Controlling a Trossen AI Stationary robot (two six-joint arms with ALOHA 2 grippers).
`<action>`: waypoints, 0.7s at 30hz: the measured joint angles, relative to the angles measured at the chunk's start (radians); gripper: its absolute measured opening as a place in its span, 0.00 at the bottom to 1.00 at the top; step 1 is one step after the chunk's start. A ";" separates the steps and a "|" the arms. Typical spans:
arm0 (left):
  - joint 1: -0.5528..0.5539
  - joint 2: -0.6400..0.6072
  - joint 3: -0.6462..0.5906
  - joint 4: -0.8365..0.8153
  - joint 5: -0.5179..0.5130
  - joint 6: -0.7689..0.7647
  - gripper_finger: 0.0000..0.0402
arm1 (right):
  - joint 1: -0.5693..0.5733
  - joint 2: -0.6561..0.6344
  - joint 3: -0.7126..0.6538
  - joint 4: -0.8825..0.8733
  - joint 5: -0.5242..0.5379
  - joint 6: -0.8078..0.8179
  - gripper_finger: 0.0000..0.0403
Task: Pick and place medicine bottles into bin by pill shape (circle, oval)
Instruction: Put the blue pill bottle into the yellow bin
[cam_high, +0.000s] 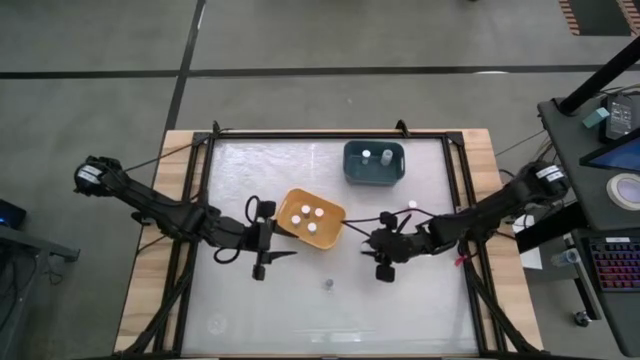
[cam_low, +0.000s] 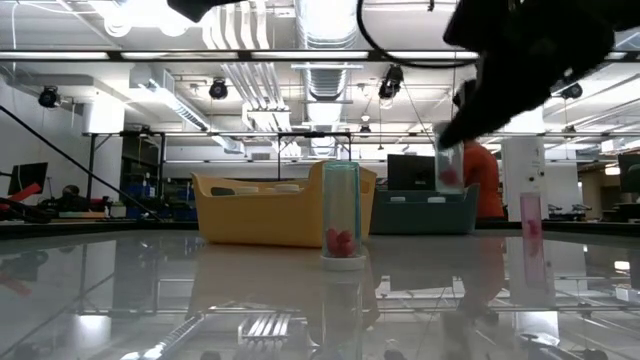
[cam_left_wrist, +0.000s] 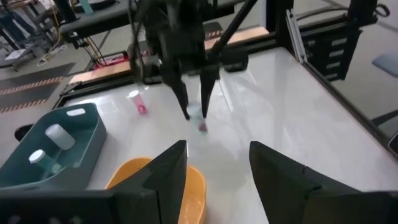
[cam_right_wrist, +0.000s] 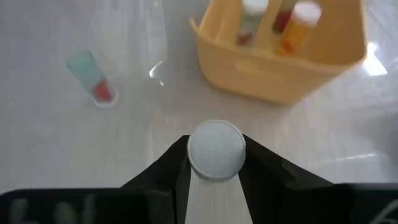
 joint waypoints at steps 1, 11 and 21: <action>0.000 -0.002 -0.005 -0.001 0.000 0.001 0.40 | 0.000 -0.006 0.016 -0.016 0.006 -0.003 0.26; 0.001 -0.061 -0.033 0.001 -0.002 0.001 0.40 | -0.107 -0.002 0.146 -0.038 0.014 -0.062 0.26; 0.001 -0.093 -0.055 0.007 -0.003 0.000 0.40 | -0.214 0.098 0.256 -0.025 -0.005 -0.107 0.26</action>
